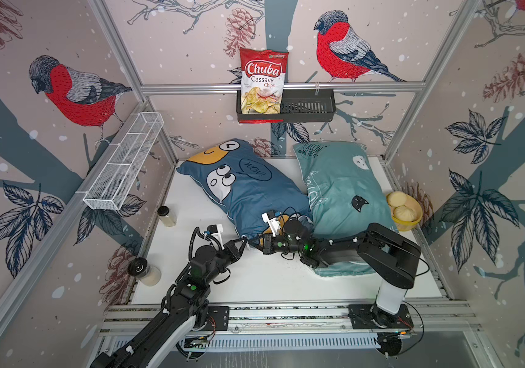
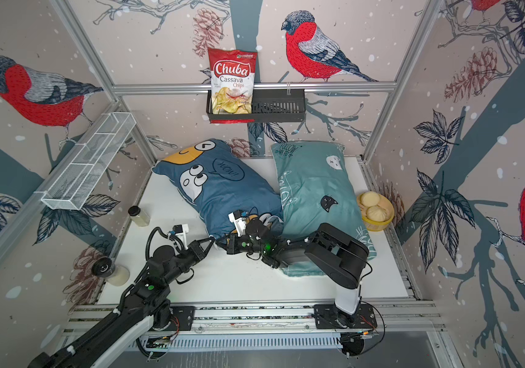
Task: Zip up pillowcases
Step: Zip the zipper on the pillowcase.
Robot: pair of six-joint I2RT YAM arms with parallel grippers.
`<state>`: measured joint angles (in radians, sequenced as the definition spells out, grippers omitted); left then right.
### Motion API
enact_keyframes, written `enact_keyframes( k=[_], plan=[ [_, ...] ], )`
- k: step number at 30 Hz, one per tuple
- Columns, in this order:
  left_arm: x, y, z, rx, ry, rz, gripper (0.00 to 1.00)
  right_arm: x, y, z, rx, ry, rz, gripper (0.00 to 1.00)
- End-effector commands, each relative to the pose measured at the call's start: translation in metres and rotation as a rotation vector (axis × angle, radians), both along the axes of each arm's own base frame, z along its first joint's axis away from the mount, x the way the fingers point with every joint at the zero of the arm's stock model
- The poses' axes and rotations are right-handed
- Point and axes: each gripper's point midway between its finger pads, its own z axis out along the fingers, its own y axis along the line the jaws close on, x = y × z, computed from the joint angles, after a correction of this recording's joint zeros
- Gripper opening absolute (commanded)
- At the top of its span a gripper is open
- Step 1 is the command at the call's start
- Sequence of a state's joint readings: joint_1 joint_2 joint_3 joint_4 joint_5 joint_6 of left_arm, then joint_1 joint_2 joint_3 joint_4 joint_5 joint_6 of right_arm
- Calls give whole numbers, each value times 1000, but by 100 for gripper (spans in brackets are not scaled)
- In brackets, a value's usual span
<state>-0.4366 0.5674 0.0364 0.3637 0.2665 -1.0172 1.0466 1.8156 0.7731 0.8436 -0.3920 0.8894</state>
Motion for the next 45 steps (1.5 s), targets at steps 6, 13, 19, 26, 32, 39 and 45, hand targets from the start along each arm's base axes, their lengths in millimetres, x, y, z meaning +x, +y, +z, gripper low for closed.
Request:
enact_keyframes(
  k=[6,13,19,26,32,39,45],
  plan=[
    [4,-4,17,-27,-53,-11,0,0,-5,-5,-16,9,-9,18],
    [4,-3,13,-21,-49,-8,0,-1,0,4,23,13,6,19],
    [4,-3,13,-24,-49,-8,0,0,-1,3,21,19,0,21],
    [4,-4,13,-23,-49,-10,0,0,1,4,33,24,1,19],
    [4,-3,12,-21,-49,-8,0,1,0,4,28,21,-3,9],
    [4,-3,12,-19,-48,-8,0,1,0,6,33,15,-4,9],
    [4,-3,11,-18,-47,-8,0,0,1,7,40,17,-2,14]
  ],
)
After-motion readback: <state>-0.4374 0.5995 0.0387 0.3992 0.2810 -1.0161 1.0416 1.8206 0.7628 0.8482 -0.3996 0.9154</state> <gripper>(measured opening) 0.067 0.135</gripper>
